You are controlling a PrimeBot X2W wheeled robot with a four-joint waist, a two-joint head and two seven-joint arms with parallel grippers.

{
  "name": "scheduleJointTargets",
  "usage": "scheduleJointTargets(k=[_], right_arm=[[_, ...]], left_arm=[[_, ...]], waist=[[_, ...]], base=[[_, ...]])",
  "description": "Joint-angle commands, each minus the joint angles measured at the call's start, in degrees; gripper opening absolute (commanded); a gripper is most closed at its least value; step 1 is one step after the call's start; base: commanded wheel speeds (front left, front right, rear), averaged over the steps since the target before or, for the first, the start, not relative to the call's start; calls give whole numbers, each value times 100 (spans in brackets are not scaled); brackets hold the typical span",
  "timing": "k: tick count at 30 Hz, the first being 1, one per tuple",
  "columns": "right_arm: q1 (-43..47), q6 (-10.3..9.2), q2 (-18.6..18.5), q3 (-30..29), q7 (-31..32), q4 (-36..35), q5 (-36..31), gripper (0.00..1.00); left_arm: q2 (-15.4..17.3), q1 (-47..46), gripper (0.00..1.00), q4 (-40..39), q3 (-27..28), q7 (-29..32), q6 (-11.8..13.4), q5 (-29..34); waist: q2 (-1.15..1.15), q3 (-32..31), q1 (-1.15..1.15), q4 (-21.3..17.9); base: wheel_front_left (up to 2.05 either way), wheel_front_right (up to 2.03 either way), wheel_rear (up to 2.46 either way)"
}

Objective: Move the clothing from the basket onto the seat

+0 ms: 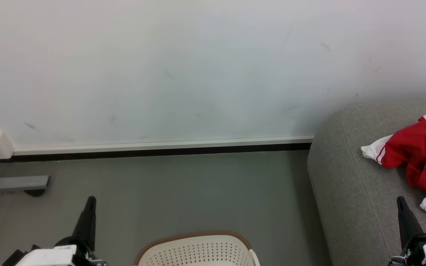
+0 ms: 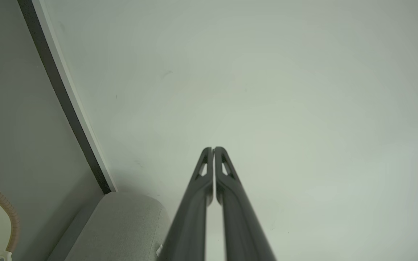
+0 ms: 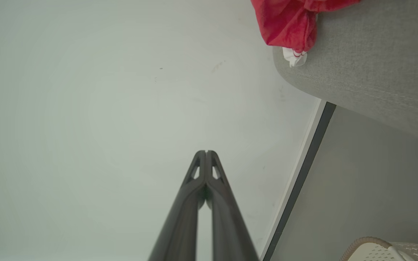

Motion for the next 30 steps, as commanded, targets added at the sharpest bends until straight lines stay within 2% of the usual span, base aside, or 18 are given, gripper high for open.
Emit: scheduleJointTargets(k=[1,30], right_arm=[[-70,4,12,-30,-1,13,-34,0],[-71,4,20,-39,11,14,-47,0]], left_arm=[[13,-45,0,-1,9,23,-26,-82],[13,-45,0,-2,9,23,-27,-83]], waist=[[0,0,0,0],[0,0,0,0]], base=[[0,0,0],[0,0,0]])
